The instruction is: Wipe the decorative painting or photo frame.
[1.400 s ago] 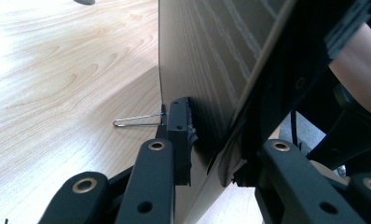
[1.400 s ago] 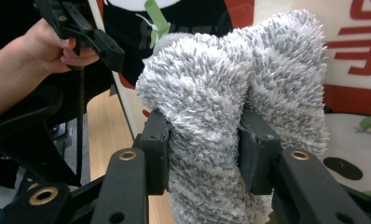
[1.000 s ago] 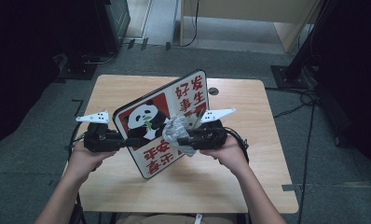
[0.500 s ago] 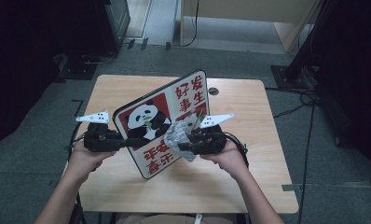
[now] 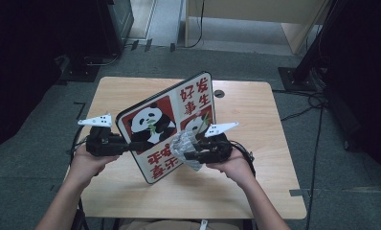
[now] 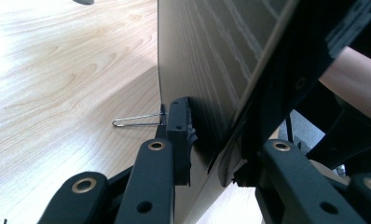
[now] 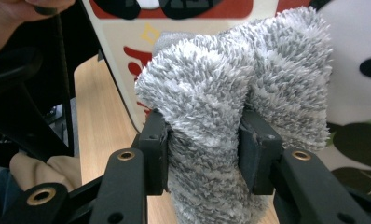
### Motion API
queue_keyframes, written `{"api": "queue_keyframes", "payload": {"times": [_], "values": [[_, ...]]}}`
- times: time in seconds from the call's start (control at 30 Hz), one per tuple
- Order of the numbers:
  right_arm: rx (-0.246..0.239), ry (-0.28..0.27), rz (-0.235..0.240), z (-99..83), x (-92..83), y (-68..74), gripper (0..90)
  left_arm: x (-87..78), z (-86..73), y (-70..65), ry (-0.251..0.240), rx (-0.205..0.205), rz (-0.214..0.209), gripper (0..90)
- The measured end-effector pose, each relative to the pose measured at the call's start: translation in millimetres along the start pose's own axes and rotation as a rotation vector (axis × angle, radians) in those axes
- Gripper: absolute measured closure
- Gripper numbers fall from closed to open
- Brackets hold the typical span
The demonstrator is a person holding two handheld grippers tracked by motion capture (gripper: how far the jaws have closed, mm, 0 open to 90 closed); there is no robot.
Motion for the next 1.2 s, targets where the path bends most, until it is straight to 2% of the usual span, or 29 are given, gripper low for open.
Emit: {"api": "queue_keyframes", "payload": {"times": [0.27, 0.77, 1.07, 1.2], "values": [[0.019, 0.02, 0.007, -9.9, 4.3, -3.8, 59.5, 0.1, 0.1, -0.1, -0.001, -0.001, 0.0, 73.6], [0.077, 0.092, 0.007, -32.2, 14.2, -11.1, 59.6, -0.1, -0.3, -0.2, -0.001, 0.001, -0.001, 73.5], [0.093, 0.115, 0.011, -37.4, 16.5, -12.9, 60.2, 0.1, -0.2, -0.3, -0.003, -0.002, 0.0, 73.5], [0.096, 0.109, 0.012, -35.6, 13.6, -12.3, 60.7, 0.1, -0.1, -0.4, -0.002, -0.005, 0.002, 73.5]]}}
Point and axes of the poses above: each handheld gripper's, and its own axes: x roughly forward along the jaws, z roughly out of its top, y roughly to its left, the point moved 2 cm from there along x, roughly forward along the jaws
